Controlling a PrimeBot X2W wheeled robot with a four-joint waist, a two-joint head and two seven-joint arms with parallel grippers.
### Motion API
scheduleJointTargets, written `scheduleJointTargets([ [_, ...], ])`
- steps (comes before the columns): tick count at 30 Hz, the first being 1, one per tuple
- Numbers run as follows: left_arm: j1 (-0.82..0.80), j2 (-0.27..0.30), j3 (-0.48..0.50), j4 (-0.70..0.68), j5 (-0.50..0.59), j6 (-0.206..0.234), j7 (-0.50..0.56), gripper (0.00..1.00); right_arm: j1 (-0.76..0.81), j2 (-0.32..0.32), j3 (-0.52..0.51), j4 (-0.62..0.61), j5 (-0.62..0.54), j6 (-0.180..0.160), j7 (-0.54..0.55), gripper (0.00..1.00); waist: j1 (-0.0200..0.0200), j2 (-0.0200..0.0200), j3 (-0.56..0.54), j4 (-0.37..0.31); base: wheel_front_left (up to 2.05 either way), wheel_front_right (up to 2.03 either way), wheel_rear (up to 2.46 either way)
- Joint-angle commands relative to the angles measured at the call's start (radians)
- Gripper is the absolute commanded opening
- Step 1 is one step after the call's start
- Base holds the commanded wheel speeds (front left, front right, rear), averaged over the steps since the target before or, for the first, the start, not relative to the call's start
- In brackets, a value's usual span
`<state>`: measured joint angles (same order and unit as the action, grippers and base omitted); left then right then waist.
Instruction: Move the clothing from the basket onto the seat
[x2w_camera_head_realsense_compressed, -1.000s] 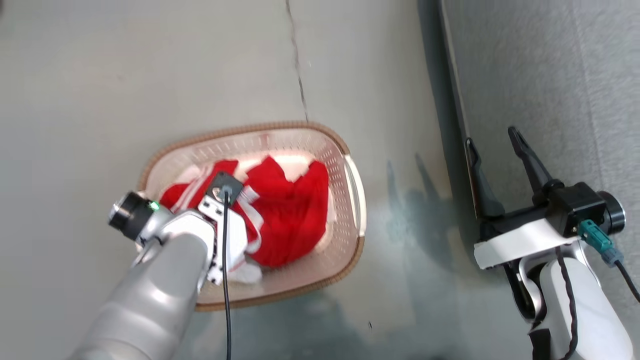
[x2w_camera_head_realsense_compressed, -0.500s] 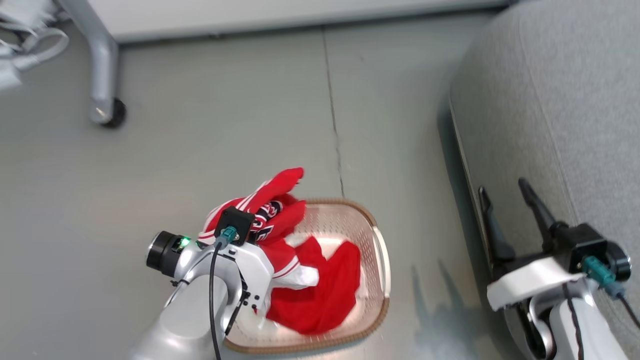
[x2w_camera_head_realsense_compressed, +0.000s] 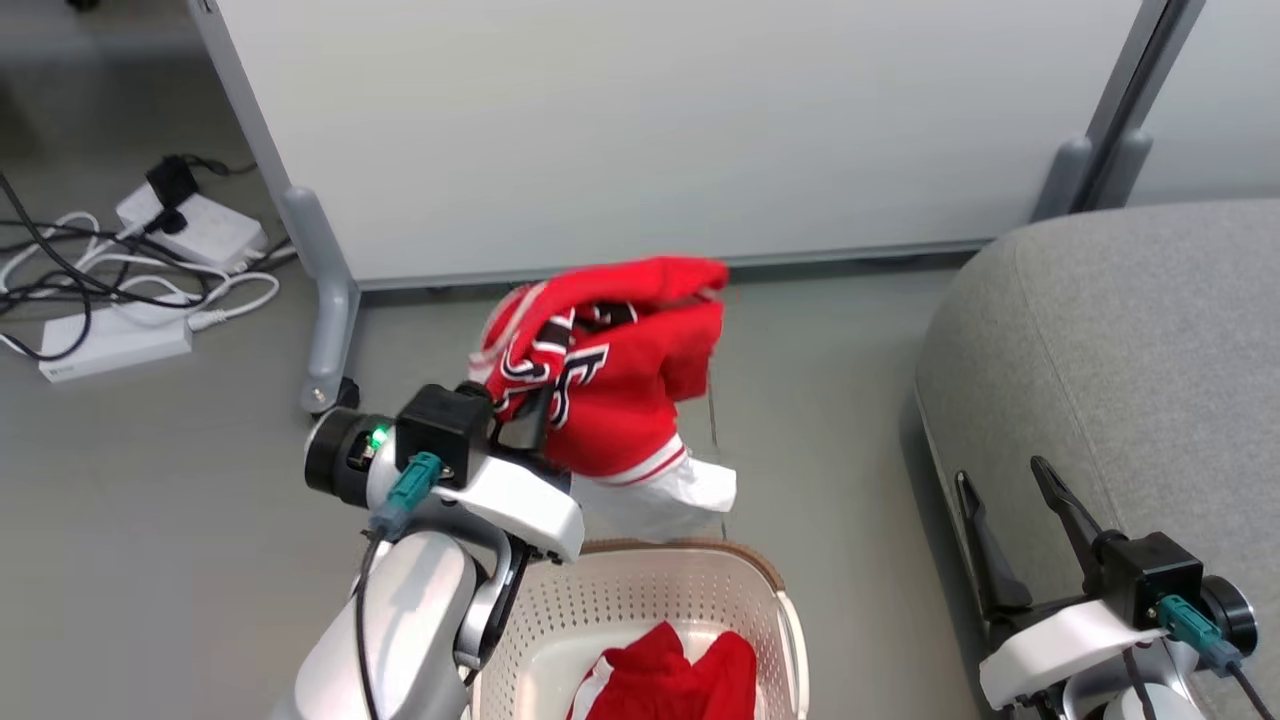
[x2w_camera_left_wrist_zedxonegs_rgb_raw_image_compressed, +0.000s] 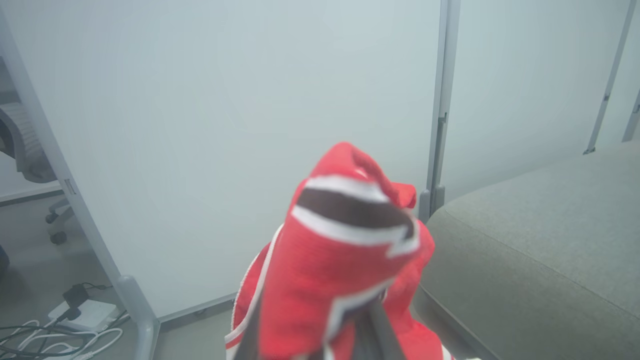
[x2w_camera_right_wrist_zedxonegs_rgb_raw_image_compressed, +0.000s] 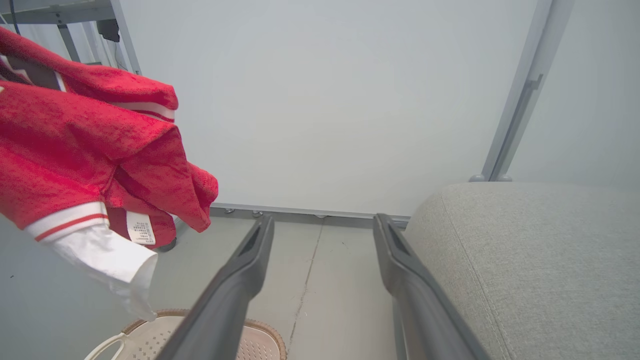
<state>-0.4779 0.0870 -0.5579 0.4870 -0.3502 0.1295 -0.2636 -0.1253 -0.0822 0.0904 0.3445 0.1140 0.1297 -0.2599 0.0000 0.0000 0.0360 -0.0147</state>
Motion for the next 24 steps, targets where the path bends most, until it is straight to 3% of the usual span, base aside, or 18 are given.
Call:
scheduleJointTargets([
  [1,0.027,-0.002,0.033,-0.063,0.018,-0.005,-0.002,0.0,0.013,-0.007,-0.004,-0.007,0.003,0.002,-0.005,1.0,0.0,0.0,-0.035,0.008,0.0,0.0,0.0],
  [5,0.101,-0.02,0.157,-0.33,0.08,-0.043,-0.002,0.0,0.042,0.002,0.005,-0.023,0.001,0.002,-0.005,1.0,0.0,0.0,-0.054,0.009,0.0,0.0,0.0],
  [10,0.142,-0.034,0.223,-0.527,0.115,-0.066,-0.002,0.0,0.062,0.002,0.015,-0.026,0.011,0.002,-0.005,1.0,0.0,0.0,-0.058,0.002,0.0,0.0,0.0],
  [17,0.14,-0.035,0.185,-0.698,0.12,-0.064,-0.002,0.0,0.074,-0.001,-0.003,-0.029,0.01,0.002,-0.005,1.0,0.0,0.0,-0.051,-0.002,0.0,0.0,0.0],
  [24,0.151,-0.036,0.088,-0.676,0.134,-0.114,-0.002,0.0,0.074,0.008,-0.033,-0.045,0.003,0.002,-0.005,1.0,0.0,0.0,-0.053,-0.011,0.0,0.0,0.0],
])
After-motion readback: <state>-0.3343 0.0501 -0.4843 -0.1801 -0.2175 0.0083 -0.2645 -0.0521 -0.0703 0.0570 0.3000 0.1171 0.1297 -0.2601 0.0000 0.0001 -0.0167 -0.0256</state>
